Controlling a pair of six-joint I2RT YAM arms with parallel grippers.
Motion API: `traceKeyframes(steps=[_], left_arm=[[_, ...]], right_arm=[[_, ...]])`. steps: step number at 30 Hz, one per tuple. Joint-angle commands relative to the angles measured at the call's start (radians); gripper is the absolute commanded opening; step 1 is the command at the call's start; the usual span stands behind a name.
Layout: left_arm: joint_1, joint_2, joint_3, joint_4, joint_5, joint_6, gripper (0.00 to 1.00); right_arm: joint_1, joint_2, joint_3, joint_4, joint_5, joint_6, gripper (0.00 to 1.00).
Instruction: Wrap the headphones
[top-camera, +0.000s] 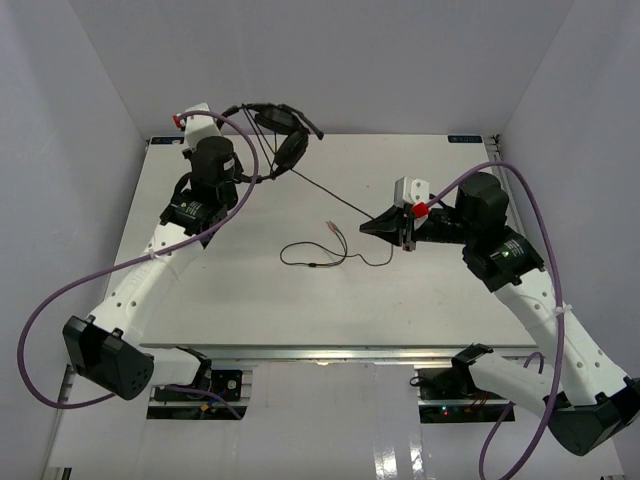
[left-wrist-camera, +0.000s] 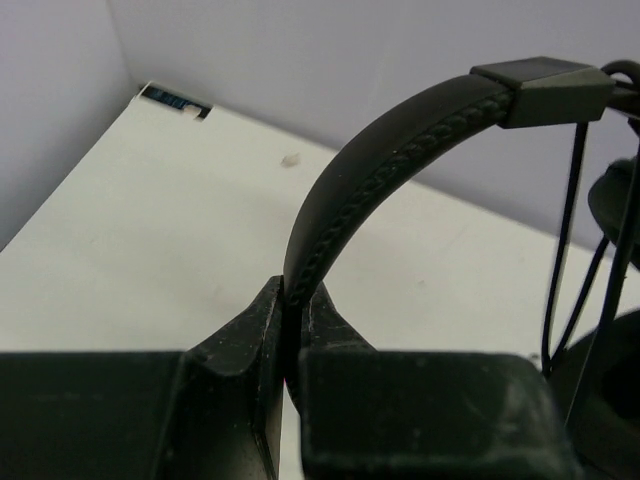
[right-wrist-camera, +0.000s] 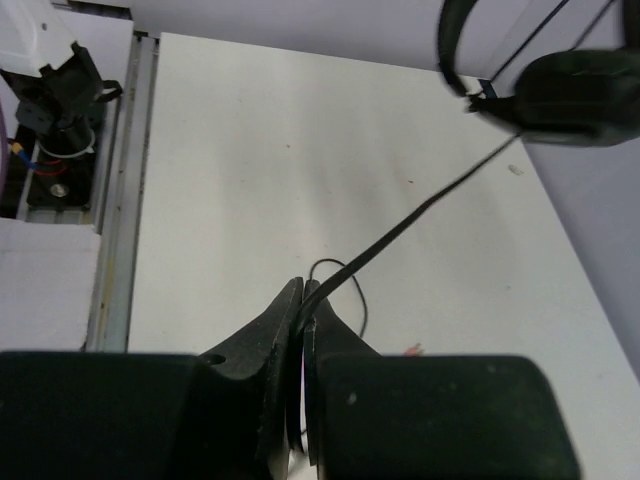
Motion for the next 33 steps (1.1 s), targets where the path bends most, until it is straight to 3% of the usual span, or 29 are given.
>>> traceKeyframes(steps=[1,8,14,26,33], left_arm=[[0.042,-0.029,-0.115,0.029,0.055,-0.043,0.00],[0.043,-0.002,-0.205,0.024,0.096,-0.085,0.00],[0.059,0.022,-0.196,0.001,0.142,-0.158,0.00],[0.082,0.263,0.142,-0.174,0.257,-0.439,0.00],[0.085,0.333,0.191,-0.203,0.312,-0.529,0.00]], right_arm=[[0.001,-0.004,0.106,-0.121,0.041,-0.084,0.08],[-0.001,0.015,0.118,-0.125,0.048,-0.097,0.08],[0.002,0.020,0.085,-0.128,0.005,-0.104,0.08],[0.035,0.012,0.019,-0.118,-0.060,-0.079,0.08],[0.059,0.002,-0.026,-0.109,-0.035,-0.083,0.08]])
